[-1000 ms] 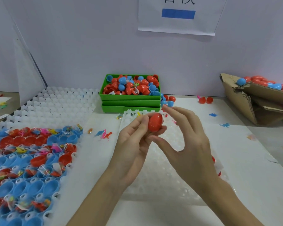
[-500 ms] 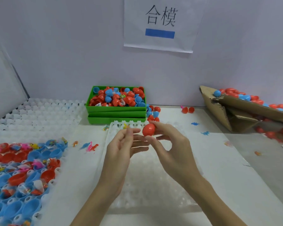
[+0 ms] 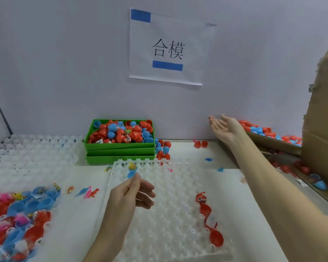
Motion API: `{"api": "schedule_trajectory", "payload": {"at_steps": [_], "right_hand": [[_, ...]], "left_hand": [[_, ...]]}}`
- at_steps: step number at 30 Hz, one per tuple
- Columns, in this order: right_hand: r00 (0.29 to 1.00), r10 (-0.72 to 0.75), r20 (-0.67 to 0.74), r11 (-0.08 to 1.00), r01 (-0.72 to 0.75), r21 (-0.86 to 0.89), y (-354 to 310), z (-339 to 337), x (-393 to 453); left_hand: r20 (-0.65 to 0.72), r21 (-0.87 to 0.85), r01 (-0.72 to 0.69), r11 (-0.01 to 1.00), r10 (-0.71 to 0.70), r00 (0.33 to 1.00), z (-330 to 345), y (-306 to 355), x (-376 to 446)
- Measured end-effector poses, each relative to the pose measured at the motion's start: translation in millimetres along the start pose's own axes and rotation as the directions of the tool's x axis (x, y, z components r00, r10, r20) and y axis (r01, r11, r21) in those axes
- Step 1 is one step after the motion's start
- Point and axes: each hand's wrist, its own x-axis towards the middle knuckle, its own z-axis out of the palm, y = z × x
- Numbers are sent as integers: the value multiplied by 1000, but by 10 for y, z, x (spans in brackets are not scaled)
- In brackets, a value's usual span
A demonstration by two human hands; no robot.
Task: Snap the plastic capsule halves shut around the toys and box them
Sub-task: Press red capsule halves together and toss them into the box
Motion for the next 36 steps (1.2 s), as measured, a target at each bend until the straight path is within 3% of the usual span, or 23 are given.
{"api": "schedule_trajectory", "payload": {"at_steps": [4,7,10,13,17,21,27,36], "right_hand": [[998,-20,58,984,30,-178,299,-164,-372],[992,-86,87,888,116,-444,622,-329,-794],[969,-141,204,654,246,-715,860,-516,-1141],[943,-58,329,376,325,-868,925,-539,-1306],[899,143,413,21,415,-910,858,-533,-1356],[910,168,380,-268,413,-871,755,-650,-1357],[923,173,345,-424,386,-820,615,-757,-1361],[909,283,304,-380,398,-835,504,-842,-1360]], "left_hand": [[2,5,-7,1000,7,1000,9,-8,-6],[8,35,-15,999,15,1000,13,-6,-12],[17,74,-47,996,45,999,5,-7,-26],[78,179,-139,974,126,989,8,-18,-47],[155,309,-178,934,136,979,73,-79,-70],[146,326,-174,929,133,980,80,-104,-62],[101,344,-146,927,118,988,40,-104,-39],[97,331,-148,932,123,988,12,-108,-13]]}}
